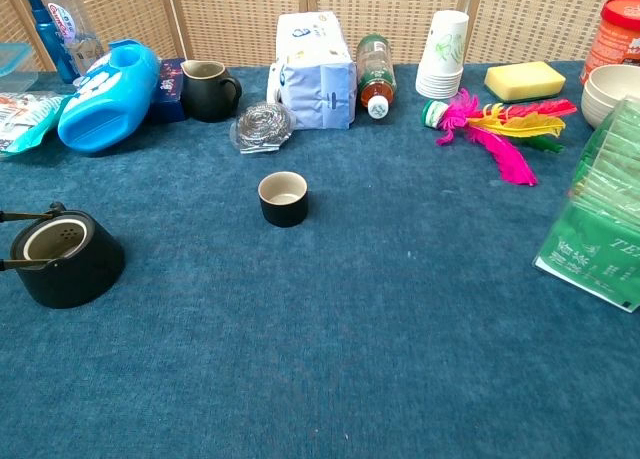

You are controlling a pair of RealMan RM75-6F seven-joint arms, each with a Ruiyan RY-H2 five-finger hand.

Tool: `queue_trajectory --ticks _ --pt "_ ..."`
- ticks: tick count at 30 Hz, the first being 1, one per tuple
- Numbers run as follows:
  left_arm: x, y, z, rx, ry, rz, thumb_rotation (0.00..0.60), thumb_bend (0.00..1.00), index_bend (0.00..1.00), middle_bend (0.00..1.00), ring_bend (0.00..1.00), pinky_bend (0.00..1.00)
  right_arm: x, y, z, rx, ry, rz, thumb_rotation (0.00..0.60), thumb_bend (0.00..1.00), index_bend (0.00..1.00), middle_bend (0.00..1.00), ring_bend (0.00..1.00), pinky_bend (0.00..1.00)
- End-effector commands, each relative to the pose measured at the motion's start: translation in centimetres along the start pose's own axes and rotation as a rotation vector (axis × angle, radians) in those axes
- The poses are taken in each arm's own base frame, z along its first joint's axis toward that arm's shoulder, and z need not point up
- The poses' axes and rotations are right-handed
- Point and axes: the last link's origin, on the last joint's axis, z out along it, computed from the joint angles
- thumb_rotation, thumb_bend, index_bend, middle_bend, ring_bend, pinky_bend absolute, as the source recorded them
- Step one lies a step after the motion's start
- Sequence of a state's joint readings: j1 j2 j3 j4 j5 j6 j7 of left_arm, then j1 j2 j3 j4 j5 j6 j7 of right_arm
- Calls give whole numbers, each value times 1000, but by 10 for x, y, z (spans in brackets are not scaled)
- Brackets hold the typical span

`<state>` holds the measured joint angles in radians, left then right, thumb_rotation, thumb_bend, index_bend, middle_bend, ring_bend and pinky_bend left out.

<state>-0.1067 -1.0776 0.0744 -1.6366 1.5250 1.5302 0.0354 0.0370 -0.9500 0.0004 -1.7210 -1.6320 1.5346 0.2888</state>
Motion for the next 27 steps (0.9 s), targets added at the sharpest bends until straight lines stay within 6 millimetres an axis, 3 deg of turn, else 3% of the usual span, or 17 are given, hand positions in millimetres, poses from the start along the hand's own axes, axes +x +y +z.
queue_trajectory --ticks 1,7,18,23,27 --pt "-2 -1 1 3 -6 6 600 136 0 0 0 93 0 0 0 3 0 1 600 0 0 0 0 0" --pt "-9 -4 12 10 -21 23 600 136 0 0 0 93 0 0 -1 0 -1 2 600 0 0 0 0 0" --pt "-34 12 82 -76 -18 82 600 136 0 0 0 93 -3 0 2 -8 -16 -5 600 0 0 0 0 0" --pt "-49 19 103 -78 -67 152 600 137 0 0 0 93 -3 2 3 -15 -16 -5 600 0 0 0 0 0" --pt "-59 33 121 -99 -93 111 600 137 0 0 0 93 -3 2 3 -15 -16 -3 600 0 0 0 0 0"
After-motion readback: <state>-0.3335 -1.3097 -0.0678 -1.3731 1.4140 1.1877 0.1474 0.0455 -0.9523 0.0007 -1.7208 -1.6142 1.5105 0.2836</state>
